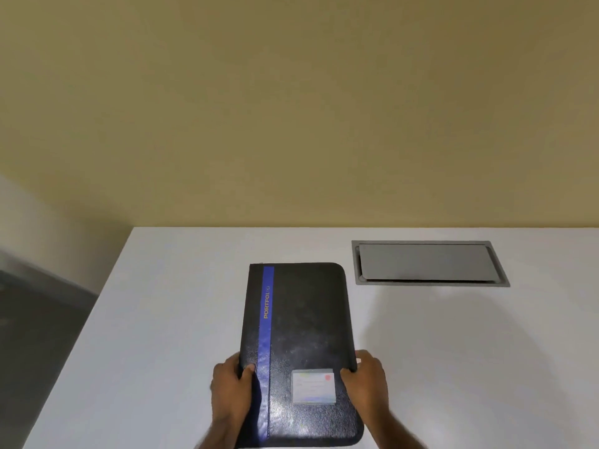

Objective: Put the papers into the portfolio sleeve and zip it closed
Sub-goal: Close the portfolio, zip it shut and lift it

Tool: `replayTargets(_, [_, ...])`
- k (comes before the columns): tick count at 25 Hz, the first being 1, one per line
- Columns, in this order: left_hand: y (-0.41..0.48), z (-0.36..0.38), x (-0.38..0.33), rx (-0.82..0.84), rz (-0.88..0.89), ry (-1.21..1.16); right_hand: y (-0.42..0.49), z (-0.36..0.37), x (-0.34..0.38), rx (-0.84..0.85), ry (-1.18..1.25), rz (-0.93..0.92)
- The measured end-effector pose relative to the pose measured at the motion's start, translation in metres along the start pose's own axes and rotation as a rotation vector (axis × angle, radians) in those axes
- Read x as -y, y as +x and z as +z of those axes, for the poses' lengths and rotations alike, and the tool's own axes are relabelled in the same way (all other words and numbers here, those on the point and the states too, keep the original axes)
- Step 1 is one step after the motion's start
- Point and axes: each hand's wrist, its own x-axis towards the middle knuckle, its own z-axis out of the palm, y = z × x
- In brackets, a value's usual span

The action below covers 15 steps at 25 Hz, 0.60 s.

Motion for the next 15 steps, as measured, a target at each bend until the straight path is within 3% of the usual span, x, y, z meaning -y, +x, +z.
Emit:
replayTargets(5, [0.005, -0.004, -0.013, 0.062, -0.205, -0.423, 0.008, -0.013, 0.005, 0.094, 0.254, 0.094])
replayTargets(15, [0.037, 0.002, -0.061, 0.054, -0.129, -0.524, 0.035, -0.037, 0.027, 0.008, 0.306, -0.011])
